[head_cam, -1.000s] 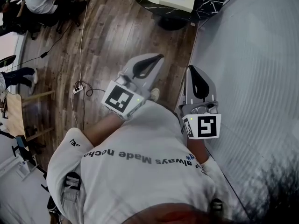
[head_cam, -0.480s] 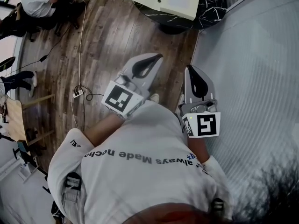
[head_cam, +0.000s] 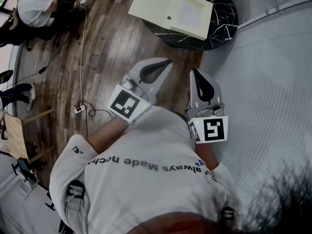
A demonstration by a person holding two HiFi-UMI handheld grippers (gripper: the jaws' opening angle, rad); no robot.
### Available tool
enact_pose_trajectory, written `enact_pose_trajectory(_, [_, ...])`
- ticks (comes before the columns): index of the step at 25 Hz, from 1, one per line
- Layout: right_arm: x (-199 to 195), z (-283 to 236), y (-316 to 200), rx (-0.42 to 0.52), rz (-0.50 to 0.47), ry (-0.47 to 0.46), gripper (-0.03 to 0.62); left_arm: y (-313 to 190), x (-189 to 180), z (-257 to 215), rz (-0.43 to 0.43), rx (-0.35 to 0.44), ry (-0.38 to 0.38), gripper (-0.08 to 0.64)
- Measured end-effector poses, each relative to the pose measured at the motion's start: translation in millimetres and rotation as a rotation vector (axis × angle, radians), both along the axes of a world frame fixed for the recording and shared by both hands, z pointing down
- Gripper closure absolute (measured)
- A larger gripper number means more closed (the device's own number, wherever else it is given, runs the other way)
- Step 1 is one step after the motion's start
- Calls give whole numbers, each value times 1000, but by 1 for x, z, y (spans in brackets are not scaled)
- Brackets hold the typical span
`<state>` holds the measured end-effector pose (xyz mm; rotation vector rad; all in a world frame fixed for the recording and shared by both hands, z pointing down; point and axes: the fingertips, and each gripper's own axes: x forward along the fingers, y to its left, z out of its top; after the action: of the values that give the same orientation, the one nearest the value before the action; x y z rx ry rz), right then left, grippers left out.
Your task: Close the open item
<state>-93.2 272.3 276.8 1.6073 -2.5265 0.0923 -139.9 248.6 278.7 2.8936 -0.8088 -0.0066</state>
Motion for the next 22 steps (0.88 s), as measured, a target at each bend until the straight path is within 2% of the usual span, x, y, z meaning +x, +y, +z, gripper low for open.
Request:
enact_pose_trajectory(10, [-3, 10, -61, -20, 32, 4, 591, -57, -2, 14, 58, -24, -13, 557])
enact_pose_trajectory(15, [11, 18, -87, -28, 38, -9, 591, -80, 17, 26, 99, -50, -37, 557])
enact_pose_trajectory(22, [54, 27, -139, -30, 37, -24, 591, -134, 59, 32, 88, -66, -27, 557])
